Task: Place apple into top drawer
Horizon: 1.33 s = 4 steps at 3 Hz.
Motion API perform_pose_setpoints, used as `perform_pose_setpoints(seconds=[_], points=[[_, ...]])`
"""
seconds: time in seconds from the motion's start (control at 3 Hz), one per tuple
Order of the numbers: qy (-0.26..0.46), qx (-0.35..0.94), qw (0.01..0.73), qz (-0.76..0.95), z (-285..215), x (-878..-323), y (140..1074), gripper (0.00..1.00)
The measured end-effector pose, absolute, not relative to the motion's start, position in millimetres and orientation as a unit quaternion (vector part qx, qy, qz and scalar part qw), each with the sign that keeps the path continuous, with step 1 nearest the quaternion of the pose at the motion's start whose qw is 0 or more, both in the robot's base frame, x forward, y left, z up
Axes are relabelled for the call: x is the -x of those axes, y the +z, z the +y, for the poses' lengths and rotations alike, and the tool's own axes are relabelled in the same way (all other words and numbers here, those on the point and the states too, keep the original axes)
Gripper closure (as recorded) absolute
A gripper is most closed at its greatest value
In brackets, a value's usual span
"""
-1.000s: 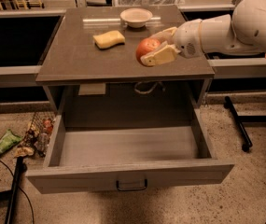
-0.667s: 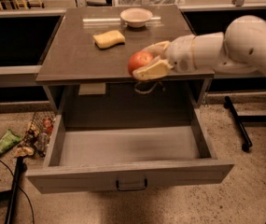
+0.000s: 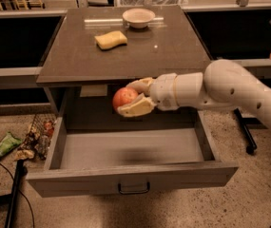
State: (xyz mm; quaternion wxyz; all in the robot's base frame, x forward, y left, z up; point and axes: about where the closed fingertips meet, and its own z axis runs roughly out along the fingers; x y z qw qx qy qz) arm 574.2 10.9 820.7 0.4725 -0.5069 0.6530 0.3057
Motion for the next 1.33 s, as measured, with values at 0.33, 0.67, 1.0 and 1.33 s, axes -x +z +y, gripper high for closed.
perform_pose_setpoints(seconds=[0.33,0.67,1.0,1.33], points=[[0.306,0.490,0.460,0.674,31.0,-564.9,775.4,1.00],[0.306,0.490,0.460,0.674,31.0,-564.9,775.4,1.00],[0.300,0.469,0.473,0.683,37.1,-571.4,761.5,1.00],[0.310,0.428,0.502,0.685,66.2,-591.3,723.5,1.00]])
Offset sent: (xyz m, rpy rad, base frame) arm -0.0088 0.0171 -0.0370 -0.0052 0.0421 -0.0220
